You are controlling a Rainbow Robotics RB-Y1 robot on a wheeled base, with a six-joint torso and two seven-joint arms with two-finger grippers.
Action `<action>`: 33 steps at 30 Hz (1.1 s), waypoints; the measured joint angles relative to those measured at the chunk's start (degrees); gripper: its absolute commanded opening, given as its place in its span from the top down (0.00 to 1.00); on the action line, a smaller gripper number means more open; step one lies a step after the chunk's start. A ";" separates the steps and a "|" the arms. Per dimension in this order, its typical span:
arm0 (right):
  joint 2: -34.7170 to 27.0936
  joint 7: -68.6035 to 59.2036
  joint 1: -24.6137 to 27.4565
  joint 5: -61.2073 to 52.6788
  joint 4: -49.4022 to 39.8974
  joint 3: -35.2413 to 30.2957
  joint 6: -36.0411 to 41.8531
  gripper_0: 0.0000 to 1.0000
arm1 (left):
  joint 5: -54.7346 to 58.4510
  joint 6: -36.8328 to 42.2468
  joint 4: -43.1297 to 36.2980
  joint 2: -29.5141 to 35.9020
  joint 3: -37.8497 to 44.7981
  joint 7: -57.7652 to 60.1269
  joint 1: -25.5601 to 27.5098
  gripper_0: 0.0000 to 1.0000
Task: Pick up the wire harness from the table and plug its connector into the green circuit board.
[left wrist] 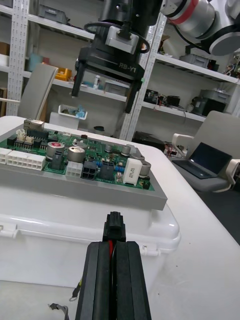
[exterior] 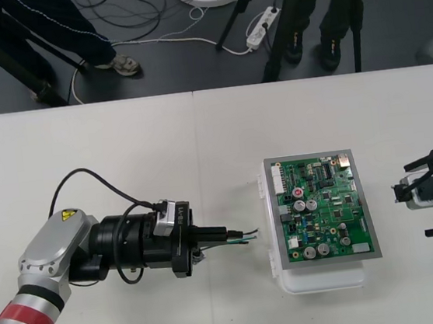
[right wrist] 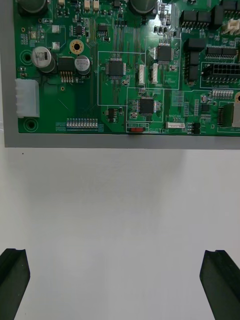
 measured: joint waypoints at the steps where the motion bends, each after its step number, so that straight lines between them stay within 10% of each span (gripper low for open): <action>1: 0.00 -0.02 -0.70 0.22 0.66 0.87 0.01 0.00 | -0.07 0.02 0.01 -0.16 -0.03 0.00 -0.19 1.00; 33: 0.00 -12.39 -16.66 15.99 6.59 23.69 0.89 0.00 | -0.12 7.04 0.09 -3.14 -2.56 -1.53 -1.99 1.00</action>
